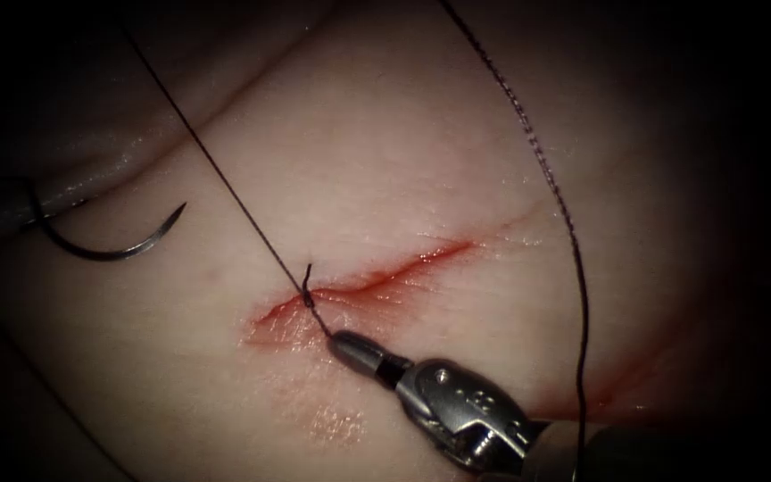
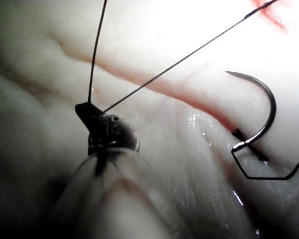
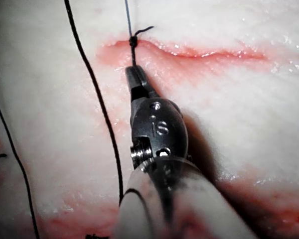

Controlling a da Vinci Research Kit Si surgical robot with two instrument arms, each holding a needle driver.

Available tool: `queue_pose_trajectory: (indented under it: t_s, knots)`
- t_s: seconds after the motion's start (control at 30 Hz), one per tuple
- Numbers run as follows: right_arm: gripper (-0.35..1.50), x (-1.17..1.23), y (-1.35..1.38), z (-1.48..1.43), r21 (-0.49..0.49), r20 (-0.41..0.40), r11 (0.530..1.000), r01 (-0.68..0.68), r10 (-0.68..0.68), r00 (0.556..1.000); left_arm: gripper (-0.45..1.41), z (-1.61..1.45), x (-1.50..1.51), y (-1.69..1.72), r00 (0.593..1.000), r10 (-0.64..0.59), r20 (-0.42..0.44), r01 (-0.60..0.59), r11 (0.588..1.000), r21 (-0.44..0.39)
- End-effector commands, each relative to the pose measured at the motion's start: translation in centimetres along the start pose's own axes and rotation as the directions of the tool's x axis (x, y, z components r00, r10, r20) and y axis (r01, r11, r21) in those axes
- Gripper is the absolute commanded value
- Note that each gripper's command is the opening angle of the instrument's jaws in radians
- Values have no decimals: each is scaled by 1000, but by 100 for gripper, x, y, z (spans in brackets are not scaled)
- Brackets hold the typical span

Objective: Wound Closure

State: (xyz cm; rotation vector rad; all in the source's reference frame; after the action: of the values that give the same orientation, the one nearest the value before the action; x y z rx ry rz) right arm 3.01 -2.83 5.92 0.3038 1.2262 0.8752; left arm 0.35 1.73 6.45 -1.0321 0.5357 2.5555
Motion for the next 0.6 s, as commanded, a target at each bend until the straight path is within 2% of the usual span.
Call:
queue_pose_trajectory:
  t_s: [0.03,0.2,0.33,0.47,0.5,0.57,0.6]
  knots:
    - [-35,-10,-4,5,0,9,1000,0,0,1000,-45,7,-2,3,1000,-1,-2,1,1000,0]
    - [-35,-9,0,3,-10,15,1000,1,0,1000,-45,7,2,12,1000,-5,-4,5,1000,11]
    - [-35,-4,-1,2,-8,-17,1000,-8,8,1000,-45,10,20,31,998,-22,-58,21,1000,-17]
    - [-35,7,-2,0,7,-63,999,34,-34,997,-45,14,53,57,989,-52,-137,45,997,-59]
    - [-5,10,-2,0,8,-68,999,37,-36,997,-45,15,61,63,986,-60,-158,50,996,-69]
    - [44,16,-4,-2,11,-81,1000,29,-28,996,-45,15,81,78,974,-77,-211,57,993,-99]
    - [81,19,-5,-3,12,-83,1000,25,-24,996,-45,14,88,85,970,-77,-232,53,993,-110]
